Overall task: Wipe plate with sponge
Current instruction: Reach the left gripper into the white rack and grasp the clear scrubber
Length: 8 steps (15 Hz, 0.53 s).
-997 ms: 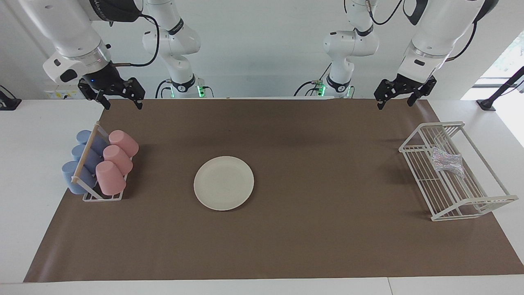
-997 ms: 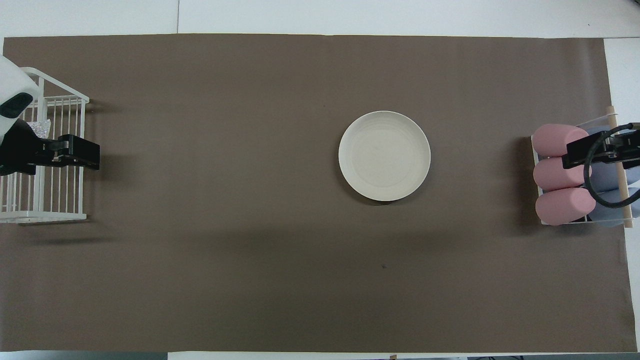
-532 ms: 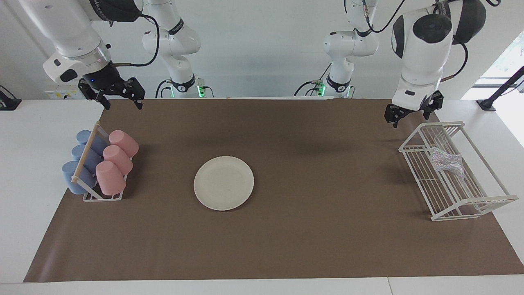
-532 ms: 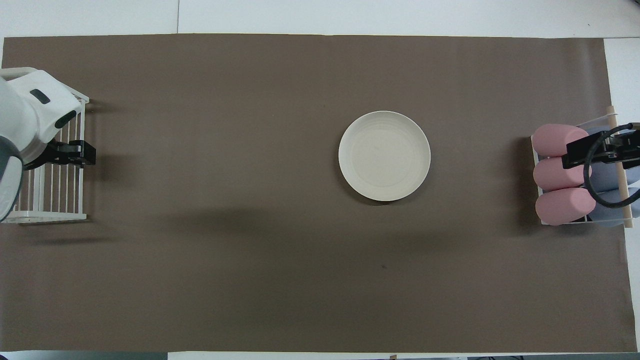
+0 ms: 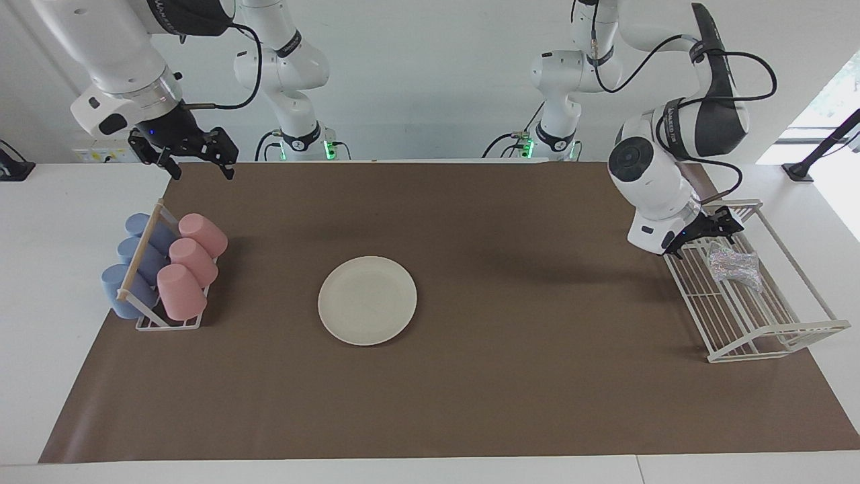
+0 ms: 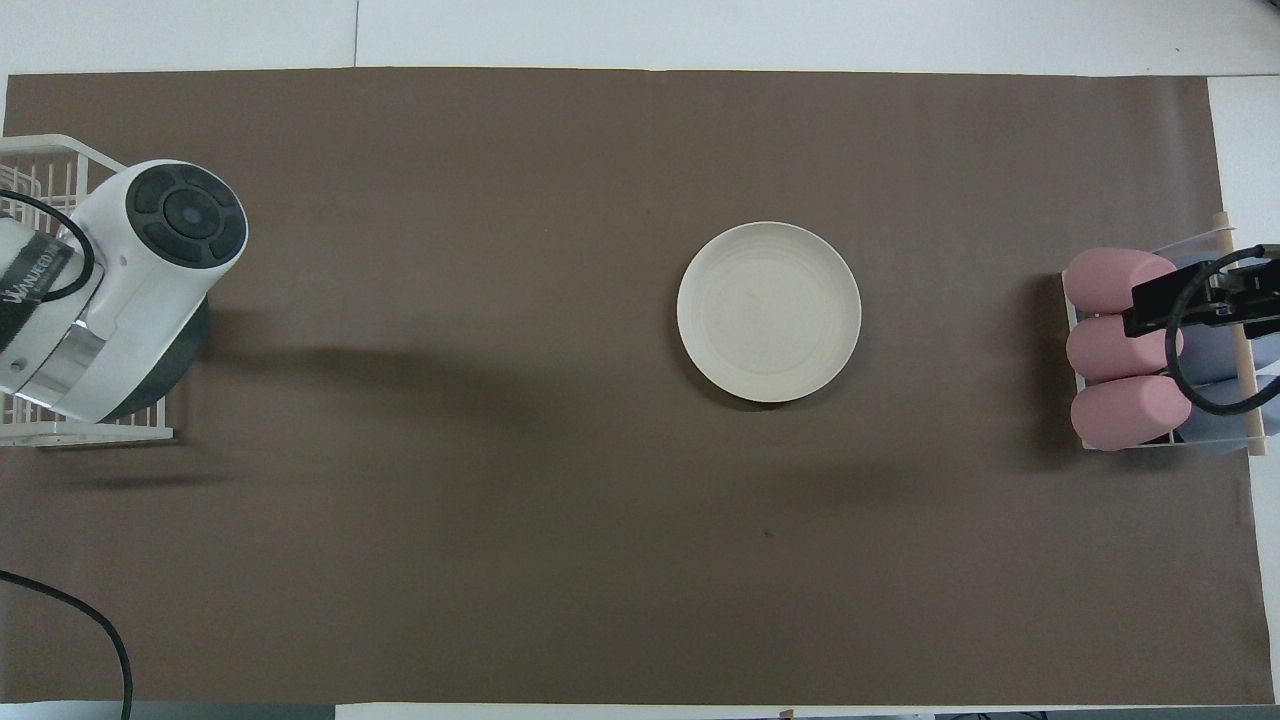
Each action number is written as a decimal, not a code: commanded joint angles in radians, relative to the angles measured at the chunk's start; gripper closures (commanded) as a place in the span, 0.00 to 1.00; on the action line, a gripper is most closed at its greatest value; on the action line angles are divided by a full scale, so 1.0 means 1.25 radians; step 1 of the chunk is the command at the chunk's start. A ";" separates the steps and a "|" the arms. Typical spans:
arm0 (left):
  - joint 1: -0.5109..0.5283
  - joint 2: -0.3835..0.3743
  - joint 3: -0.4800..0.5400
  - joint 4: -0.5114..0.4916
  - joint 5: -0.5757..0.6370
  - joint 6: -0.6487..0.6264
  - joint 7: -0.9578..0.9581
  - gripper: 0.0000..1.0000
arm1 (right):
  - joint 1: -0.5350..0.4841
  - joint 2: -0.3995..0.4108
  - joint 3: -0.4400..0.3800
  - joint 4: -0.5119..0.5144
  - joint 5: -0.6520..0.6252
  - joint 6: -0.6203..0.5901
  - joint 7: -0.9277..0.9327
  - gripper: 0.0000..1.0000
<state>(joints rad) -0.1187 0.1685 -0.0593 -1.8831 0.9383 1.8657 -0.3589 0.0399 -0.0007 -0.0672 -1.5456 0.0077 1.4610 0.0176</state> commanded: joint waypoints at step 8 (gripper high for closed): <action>0.035 0.035 0.001 -0.040 0.138 0.034 -0.097 0.12 | -0.002 -0.004 0.033 0.007 -0.010 -0.012 0.044 0.00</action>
<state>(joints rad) -0.0842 0.2193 -0.0540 -1.9206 1.0875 1.8886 -0.4608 0.0416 -0.0025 -0.0310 -1.5453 0.0077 1.4609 0.0576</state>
